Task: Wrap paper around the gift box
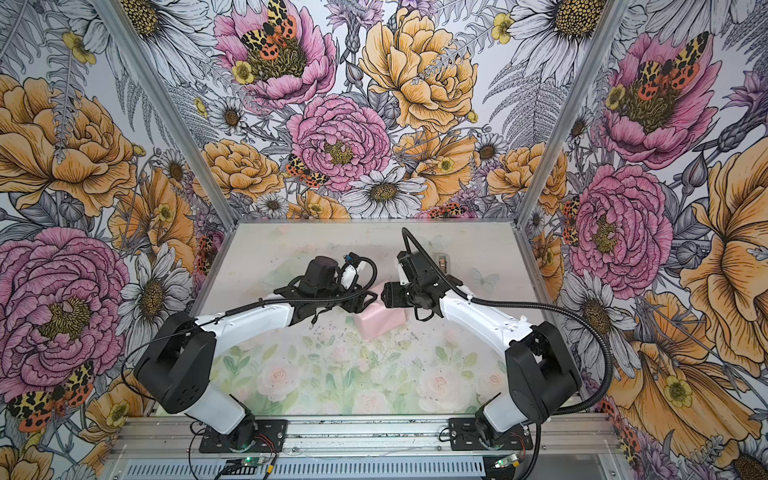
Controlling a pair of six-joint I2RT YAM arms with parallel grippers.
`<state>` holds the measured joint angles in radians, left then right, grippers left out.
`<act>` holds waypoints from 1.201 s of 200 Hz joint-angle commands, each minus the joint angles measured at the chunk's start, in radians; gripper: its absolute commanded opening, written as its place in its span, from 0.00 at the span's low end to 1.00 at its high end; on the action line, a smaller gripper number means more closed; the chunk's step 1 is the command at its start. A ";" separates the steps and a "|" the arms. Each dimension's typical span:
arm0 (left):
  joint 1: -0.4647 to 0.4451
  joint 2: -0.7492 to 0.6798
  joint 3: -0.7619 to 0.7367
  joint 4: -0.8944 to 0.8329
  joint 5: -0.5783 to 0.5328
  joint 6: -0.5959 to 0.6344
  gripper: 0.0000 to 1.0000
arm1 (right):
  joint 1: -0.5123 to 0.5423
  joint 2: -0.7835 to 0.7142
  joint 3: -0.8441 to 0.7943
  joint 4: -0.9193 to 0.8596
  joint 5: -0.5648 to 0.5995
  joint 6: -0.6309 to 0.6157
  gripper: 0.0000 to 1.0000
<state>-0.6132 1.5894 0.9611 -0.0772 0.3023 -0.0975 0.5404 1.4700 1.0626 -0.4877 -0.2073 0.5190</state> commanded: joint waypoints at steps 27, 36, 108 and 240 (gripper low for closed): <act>-0.016 -0.017 -0.043 -0.099 -0.050 0.035 0.71 | -0.022 -0.258 -0.096 -0.046 -0.072 0.188 0.64; -0.014 -0.024 -0.046 -0.097 -0.055 0.035 0.71 | -0.018 -0.300 -0.131 -0.042 -0.062 0.241 0.64; -0.014 -0.037 -0.060 -0.059 -0.038 -0.014 0.70 | 0.051 -0.316 -0.473 0.558 -0.132 0.586 0.59; -0.020 -0.058 -0.104 -0.025 -0.067 -0.086 0.67 | -0.050 -0.058 -0.396 0.658 -0.147 0.429 0.38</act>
<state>-0.6209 1.5177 0.8875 -0.0566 0.2672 -0.1814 0.5255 1.3991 0.6132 0.1291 -0.3538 1.0073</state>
